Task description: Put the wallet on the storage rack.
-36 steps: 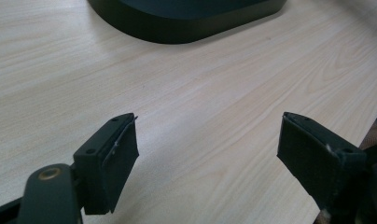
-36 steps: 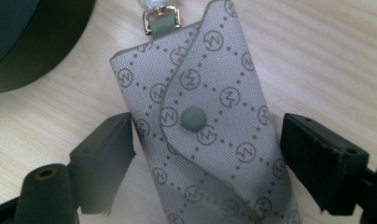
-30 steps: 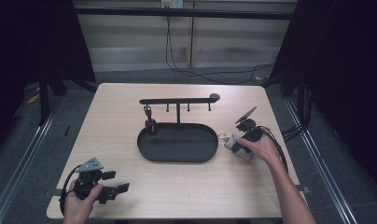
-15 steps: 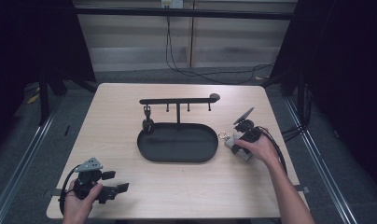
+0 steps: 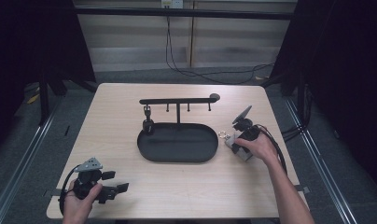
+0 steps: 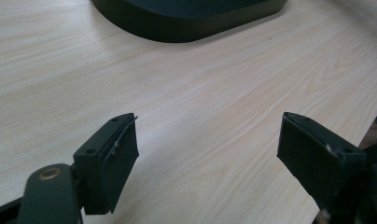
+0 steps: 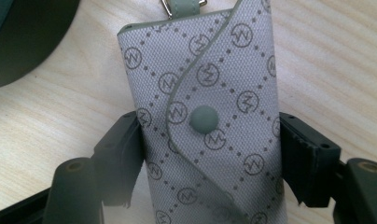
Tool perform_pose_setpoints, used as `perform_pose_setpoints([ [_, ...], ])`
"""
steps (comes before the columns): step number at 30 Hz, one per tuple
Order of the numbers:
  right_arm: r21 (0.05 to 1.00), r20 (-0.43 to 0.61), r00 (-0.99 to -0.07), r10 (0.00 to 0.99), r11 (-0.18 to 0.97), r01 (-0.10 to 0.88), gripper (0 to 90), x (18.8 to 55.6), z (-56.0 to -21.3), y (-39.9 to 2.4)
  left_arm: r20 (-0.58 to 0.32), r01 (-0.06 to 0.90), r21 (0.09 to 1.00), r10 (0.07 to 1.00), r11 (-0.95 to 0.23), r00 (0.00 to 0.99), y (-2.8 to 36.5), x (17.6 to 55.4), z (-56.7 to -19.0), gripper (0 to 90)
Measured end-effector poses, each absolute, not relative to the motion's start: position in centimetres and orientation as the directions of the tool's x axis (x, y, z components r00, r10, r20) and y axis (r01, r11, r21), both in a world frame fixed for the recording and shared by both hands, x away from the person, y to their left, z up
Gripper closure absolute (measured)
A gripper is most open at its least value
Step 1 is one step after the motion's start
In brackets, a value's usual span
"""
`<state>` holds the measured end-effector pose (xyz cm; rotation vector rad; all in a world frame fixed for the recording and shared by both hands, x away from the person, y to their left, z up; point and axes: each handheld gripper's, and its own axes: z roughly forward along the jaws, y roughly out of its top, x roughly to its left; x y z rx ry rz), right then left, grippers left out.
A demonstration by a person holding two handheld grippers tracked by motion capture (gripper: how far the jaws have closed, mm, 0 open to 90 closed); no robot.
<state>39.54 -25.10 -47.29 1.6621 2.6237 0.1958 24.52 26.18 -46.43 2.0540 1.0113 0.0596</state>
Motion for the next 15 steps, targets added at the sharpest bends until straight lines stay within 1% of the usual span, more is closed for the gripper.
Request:
perform_pose_setpoints([
  [15,0.136,0.101,-0.404,0.909,0.389,0.911,30.3,39.3,-46.2,-25.7,-0.298,0.637,0.7,0.679,-0.323,0.671,26.2,24.5,-46.4,19.9],
])
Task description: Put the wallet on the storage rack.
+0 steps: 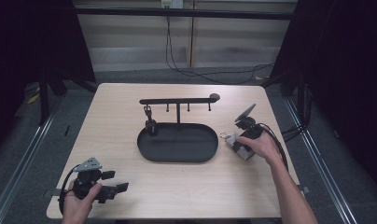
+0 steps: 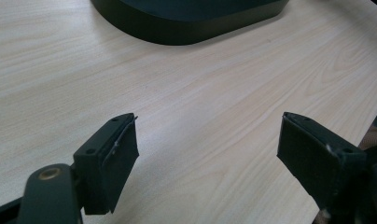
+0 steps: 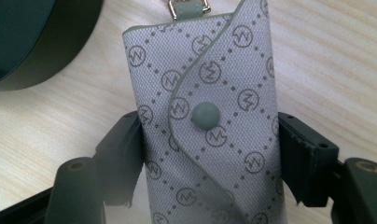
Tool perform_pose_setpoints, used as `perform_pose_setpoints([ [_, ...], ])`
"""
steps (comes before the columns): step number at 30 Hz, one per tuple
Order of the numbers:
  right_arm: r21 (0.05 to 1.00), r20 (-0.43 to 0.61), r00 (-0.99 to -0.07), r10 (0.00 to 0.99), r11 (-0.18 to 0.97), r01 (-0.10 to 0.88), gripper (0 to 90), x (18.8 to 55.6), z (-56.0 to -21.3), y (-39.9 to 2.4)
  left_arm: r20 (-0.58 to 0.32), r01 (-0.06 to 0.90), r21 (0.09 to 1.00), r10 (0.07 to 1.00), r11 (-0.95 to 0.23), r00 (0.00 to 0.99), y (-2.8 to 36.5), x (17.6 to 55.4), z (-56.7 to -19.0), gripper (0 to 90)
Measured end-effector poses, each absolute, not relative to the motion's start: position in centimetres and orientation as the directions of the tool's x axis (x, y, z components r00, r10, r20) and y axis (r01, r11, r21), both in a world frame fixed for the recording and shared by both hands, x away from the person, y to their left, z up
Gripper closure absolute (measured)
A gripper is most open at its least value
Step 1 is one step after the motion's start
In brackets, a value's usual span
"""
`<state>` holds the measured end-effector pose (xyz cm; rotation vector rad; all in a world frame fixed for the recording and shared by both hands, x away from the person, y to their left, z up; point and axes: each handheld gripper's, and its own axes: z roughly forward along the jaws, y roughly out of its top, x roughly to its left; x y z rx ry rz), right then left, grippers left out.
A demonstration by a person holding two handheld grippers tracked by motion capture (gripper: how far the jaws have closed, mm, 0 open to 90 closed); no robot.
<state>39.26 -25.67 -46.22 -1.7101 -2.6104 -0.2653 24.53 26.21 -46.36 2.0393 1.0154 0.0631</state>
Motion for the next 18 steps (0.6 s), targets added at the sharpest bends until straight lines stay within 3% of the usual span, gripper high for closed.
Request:
perform_pose_setpoints([
  [18,0.146,0.118,-0.393,0.912,0.375,0.915,30.6,38.7,-44.6,-26.3,-0.304,0.639,0.703,0.679,-0.313,0.668,26.4,24.6,-46.3,19.9],
])
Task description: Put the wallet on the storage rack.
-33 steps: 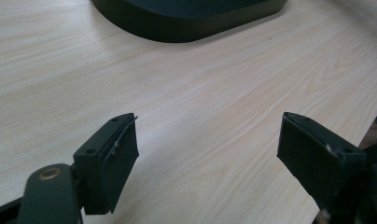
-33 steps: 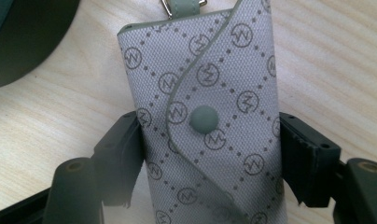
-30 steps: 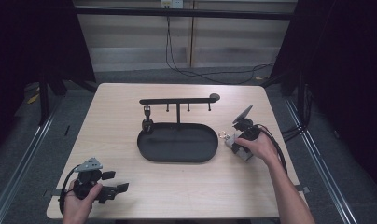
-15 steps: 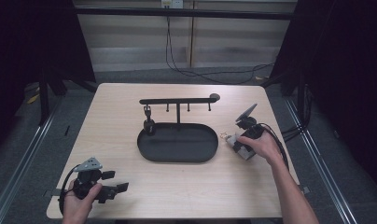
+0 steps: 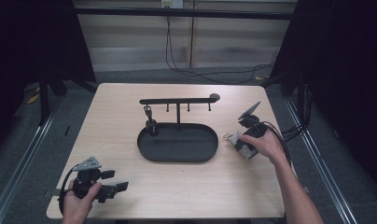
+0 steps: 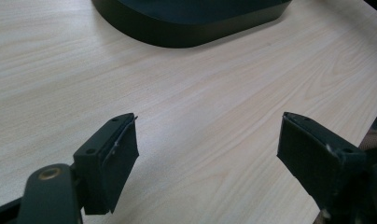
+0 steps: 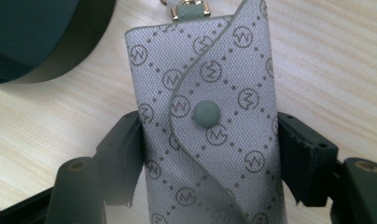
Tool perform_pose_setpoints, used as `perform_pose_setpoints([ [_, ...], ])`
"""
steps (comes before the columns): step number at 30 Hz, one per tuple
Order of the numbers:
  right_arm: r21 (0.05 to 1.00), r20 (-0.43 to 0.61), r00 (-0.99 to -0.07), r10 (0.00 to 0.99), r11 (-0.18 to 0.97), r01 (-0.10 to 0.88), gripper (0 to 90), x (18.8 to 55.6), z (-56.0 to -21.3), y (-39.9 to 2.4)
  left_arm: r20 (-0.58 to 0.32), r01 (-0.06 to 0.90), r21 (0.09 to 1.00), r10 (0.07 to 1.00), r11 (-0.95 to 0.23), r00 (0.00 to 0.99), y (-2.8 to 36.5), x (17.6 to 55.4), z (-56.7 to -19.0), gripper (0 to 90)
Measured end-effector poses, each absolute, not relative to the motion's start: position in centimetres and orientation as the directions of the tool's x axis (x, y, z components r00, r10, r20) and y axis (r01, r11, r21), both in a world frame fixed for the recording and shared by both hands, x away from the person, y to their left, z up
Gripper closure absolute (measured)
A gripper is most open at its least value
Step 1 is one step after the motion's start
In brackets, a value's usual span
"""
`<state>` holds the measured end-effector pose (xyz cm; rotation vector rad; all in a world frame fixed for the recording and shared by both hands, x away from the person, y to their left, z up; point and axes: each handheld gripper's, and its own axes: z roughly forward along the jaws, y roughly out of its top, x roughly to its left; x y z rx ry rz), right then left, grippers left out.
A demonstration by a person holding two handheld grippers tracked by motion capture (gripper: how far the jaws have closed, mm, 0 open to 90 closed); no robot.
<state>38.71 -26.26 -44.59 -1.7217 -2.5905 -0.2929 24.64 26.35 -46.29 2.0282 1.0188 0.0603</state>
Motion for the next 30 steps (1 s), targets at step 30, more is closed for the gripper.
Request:
perform_pose_setpoints([
  [30,0.185,0.051,-0.391,0.919,0.376,0.908,30.7,38.2,-40.1,-26.6,-0.305,0.639,0.7,0.676,-0.319,0.671,26.3,24.7,-46.3,19.9],
])
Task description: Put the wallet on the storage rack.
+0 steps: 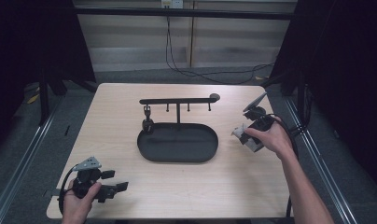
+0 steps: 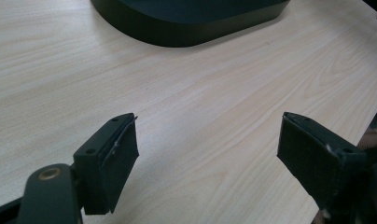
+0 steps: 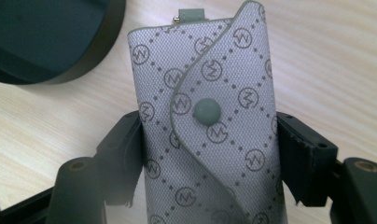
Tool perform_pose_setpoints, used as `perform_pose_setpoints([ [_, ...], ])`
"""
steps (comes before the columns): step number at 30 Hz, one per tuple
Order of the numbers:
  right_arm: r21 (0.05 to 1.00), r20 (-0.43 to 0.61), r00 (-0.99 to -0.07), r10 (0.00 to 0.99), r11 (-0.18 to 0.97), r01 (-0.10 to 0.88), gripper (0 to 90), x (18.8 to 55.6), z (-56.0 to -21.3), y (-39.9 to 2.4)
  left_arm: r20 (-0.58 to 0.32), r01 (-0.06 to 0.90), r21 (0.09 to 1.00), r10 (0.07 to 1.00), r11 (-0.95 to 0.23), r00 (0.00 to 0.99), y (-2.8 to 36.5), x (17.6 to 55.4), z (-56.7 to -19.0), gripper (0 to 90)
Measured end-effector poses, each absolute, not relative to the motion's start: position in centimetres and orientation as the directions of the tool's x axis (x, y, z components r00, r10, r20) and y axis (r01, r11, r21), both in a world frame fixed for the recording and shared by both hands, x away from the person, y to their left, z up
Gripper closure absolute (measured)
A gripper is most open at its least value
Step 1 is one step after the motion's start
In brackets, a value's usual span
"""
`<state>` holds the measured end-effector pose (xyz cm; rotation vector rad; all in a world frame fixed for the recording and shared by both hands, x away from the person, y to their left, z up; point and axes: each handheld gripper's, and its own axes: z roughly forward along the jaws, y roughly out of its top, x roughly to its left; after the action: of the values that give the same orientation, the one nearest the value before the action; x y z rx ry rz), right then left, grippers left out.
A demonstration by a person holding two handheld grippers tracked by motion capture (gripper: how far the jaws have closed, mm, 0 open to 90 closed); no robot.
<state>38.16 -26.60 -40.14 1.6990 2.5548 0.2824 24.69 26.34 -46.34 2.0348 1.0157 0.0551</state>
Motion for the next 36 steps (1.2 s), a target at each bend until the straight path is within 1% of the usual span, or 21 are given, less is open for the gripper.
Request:
perform_pose_setpoints([
  [3,0.199,0.071,-0.397,0.915,0.377,0.905,30.8,38.0,-39.4,-26.7,-0.308,0.642,0.698,0.677,-0.316,0.668,26.3,24.7,-46.3,19.9],
  [7,0.204,0.065,-0.404,0.912,0.384,0.9,30.8,37.9,-38.7,-26.5,-0.313,0.644,0.698,0.676,-0.313,0.667,26.4,24.7,-46.3,19.9],
  [12,0.239,0.078,-0.403,0.912,0.375,0.895,30.8,37.5,-37.7,-26.3,-0.315,0.647,0.695,0.676,-0.314,0.667,26.4,24.9,-46.4,19.9],
  [17,0.288,0.115,-0.402,0.908,0.357,0.889,30.8,37.3,-36.8,-26.1,-0.312,0.644,0.696,0.673,-0.318,0.67,26.4,24.9,-46.4,19.9],
  [21,0.291,0.132,-0.398,0.908,0.348,0.891,30.8,37.1,-36.8,-25.5,-0.318,0.644,0.699,0.671,-0.312,0.67,26.5,24.8,-46.3,19.9],
  [32,0.361,0.199,-0.416,0.887,0.328,0.873,30.9,36.8,-37.1,-23.7,-0.319,0.643,0.701,0.671,-0.309,0.669,26.6,24.8,-46.3,19.5],
  [36,0.371,0.222,-0.425,0.877,0.327,0.869,30.9,36.8,-37.6,-23.1,-0.324,0.644,0.7,0.667,-0.308,0.671,26.6,24.9,-46.3,19.3],
])
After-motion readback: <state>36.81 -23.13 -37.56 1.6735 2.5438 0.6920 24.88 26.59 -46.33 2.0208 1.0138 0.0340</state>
